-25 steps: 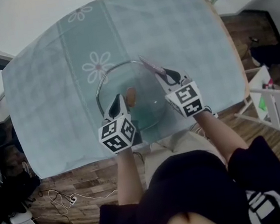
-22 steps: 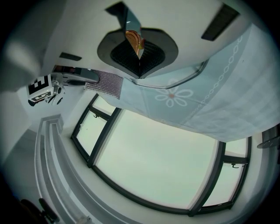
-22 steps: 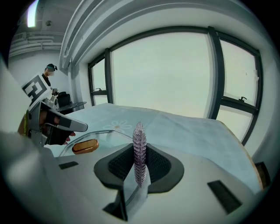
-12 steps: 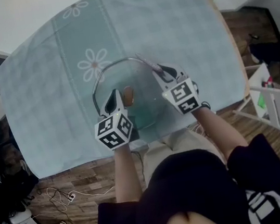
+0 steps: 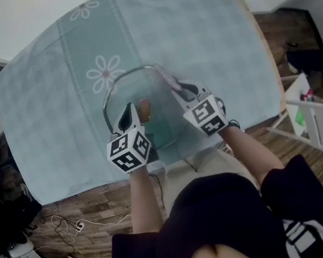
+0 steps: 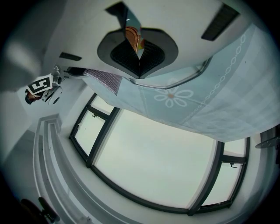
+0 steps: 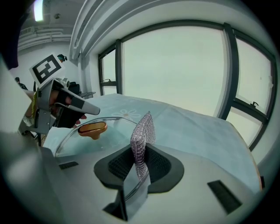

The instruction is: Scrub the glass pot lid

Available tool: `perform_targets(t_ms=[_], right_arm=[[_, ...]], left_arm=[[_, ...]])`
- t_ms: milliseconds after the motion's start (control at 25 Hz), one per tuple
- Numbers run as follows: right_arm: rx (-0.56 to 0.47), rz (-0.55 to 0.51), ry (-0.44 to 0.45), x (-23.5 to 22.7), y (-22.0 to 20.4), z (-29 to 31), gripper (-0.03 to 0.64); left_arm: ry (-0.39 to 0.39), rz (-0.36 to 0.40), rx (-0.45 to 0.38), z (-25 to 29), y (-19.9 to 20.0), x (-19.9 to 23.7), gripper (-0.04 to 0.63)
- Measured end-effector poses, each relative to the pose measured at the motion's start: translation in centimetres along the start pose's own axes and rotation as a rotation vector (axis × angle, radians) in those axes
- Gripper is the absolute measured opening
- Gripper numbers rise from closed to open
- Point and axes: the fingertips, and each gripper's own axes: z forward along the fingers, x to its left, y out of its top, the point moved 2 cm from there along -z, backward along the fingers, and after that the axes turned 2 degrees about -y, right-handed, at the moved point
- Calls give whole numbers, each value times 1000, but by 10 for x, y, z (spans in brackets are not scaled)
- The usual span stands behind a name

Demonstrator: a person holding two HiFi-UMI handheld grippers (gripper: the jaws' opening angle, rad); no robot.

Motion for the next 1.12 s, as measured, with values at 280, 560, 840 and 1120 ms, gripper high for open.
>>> perform_targets(t_ms=[280,560,840,1120], right_arm=[[10,-58,19,8,-4,-1,80],[15,-144,57,30,-13,-12,80],[11,-141,71,45,-21,-23,80],[16,-170,101,66,-31,-33,80]], left_arm=[[14,-12,-16,-11,-2,3,0],[4,-7,-17,-19,-8,1,0],[-3,0,-13,-30,-11,2,0],[-5,-2,-7,-47,-19,5,0]])
